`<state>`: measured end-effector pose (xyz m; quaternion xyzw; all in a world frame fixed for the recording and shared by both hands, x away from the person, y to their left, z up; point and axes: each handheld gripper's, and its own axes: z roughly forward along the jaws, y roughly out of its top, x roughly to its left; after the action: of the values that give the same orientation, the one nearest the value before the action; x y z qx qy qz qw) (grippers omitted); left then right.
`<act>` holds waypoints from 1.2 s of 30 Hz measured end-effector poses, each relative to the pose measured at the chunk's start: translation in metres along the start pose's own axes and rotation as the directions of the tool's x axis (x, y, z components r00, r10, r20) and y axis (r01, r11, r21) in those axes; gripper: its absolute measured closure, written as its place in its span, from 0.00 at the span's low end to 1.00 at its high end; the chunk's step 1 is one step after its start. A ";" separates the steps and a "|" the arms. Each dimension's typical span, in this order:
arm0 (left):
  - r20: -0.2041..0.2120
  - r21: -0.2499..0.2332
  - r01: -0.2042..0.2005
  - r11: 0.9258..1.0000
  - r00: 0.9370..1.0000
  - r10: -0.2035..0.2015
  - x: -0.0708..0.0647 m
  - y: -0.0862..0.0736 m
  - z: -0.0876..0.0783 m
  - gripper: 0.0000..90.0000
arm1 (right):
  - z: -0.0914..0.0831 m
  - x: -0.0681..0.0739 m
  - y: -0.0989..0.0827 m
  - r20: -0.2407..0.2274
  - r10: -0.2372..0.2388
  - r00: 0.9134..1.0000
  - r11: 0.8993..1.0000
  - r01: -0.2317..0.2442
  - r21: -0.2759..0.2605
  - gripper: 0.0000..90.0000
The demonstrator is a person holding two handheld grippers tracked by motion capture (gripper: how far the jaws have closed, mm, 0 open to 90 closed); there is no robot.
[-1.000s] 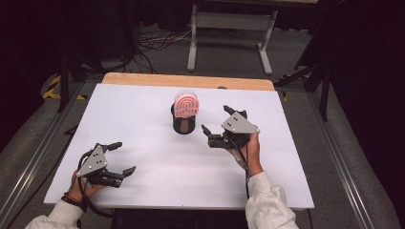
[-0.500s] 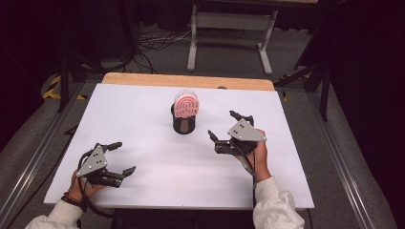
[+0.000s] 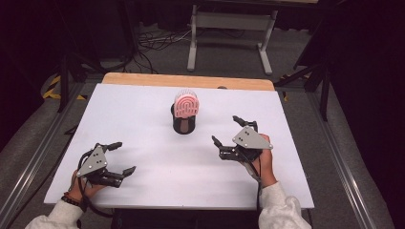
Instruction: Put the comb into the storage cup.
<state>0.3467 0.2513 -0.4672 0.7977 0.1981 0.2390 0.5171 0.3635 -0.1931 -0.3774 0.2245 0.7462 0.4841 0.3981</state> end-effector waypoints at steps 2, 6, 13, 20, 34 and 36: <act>0.001 0.000 0.001 1.000 1.000 -0.001 0.000 0.000 0.000 0.07 | -0.002 0.000 -0.001 -0.003 0.006 1.000 1.000 -0.006 -0.001 0.13; 0.002 -0.002 0.003 1.000 1.000 -0.003 0.000 0.000 0.000 0.07 | -0.007 0.001 -0.004 -0.003 0.003 1.000 1.000 -0.003 0.003 0.13; 0.001 0.003 -0.006 1.000 1.000 0.006 0.000 0.000 0.001 0.07 | -0.014 0.002 -0.008 -0.008 -0.002 1.000 1.000 0.002 0.007 0.13; 0.004 0.003 -0.004 1.000 1.000 0.004 0.000 0.000 0.001 0.07 | -0.021 0.004 -0.012 -0.008 -0.013 1.000 1.000 0.013 0.013 0.13; 0.002 0.005 -0.009 1.000 1.000 0.009 0.000 0.000 0.001 0.07 | -0.029 0.011 -0.031 -0.025 -0.020 0.999 0.999 0.021 0.038 0.13; 0.003 0.003 -0.008 1.000 1.000 0.008 -0.001 0.000 0.000 0.07 | -0.030 0.011 -0.034 -0.027 -0.018 0.999 0.999 0.019 0.040 0.13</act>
<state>0.3464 0.2505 -0.4670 0.7995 0.1944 0.2397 0.5153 0.3344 -0.2160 -0.4058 0.2188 0.7630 0.4683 0.3881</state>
